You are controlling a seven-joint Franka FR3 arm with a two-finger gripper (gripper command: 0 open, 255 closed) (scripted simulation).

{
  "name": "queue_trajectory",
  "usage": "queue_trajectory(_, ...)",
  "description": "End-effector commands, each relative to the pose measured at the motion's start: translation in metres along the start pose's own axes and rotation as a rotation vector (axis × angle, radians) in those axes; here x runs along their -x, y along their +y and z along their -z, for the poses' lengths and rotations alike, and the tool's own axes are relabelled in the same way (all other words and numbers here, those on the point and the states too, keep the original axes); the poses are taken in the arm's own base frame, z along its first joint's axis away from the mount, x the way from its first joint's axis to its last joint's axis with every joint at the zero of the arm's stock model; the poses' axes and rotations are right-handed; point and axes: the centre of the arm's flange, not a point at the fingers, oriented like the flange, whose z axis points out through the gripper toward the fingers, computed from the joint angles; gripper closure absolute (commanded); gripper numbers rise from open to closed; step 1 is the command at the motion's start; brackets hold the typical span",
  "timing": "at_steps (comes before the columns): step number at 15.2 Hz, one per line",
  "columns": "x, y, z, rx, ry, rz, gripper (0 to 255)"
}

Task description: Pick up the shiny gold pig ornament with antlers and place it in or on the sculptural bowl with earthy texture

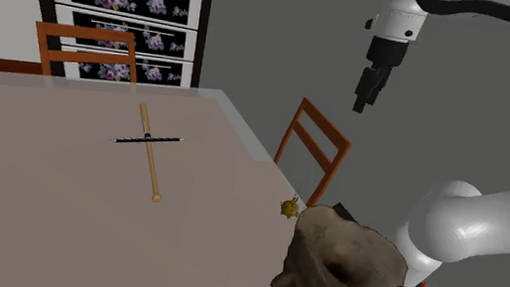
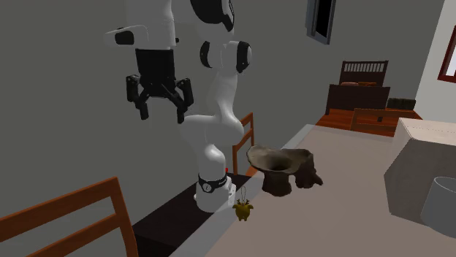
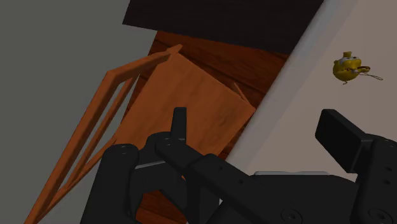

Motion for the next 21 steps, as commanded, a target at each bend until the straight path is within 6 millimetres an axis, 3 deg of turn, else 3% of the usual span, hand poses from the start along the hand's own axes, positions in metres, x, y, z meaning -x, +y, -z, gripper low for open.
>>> queue_trajectory(1,0.000,0.000,0.000,0.000,0.000,0.000,0)
queue_trajectory(11,0.016,-0.099,-0.082,-0.027,0.040,-0.193,0)
queue_trajectory(21,0.010,-0.202,-0.161,-0.055,0.080,-0.387,0)
